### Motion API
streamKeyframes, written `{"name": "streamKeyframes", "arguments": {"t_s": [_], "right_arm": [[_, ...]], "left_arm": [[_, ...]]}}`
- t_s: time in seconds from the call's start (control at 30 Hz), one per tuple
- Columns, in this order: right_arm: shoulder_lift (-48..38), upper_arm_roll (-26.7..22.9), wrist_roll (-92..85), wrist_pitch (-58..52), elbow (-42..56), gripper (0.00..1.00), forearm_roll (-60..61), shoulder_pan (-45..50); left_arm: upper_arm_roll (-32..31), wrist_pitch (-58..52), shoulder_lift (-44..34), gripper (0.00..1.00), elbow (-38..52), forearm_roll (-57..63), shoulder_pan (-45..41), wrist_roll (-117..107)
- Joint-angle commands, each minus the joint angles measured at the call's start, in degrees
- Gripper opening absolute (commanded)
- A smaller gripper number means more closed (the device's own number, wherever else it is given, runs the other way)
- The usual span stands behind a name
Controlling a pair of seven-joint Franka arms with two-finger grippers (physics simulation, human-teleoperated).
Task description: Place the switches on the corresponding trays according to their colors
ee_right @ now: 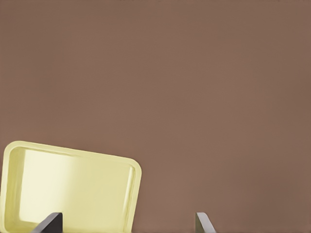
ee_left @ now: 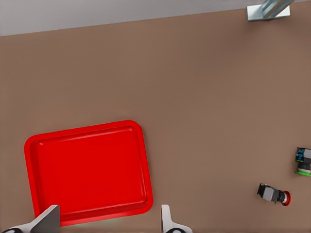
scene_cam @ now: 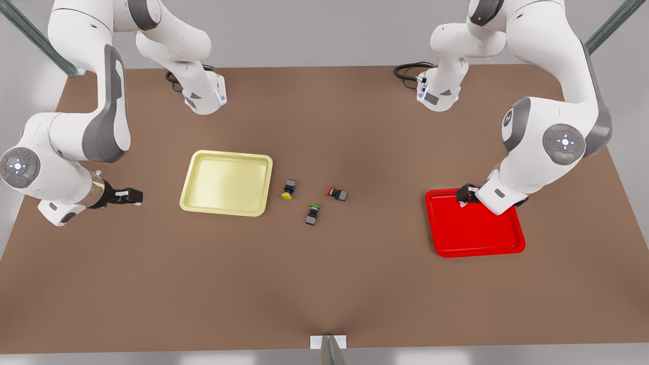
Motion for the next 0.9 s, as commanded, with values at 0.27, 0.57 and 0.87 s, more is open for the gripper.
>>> {"name": "streamKeyframes", "arguments": {"t_s": [0.27,0.57,0.87], "right_arm": [[3.4,10.8,9.3,1.4,1.5,1.00,-0.7,3.4],[9.2,22.2,38.5,14.4,-3.2,1.00,-5.1,12.7],[15.8,25.7,43.7,23.7,-8.9,1.00,-9.5,15.8]], "left_arm": [[-0.3,11.7,3.9,1.00,-11.2,-6.5,-10.0,-49.8],[-0.3,40.4,10.5,1.00,-26.8,-10.0,-23.5,-81.4],[0.0,43.0,16.3,1.00,-27.0,-9.9,-28.3,-91.8]]}}
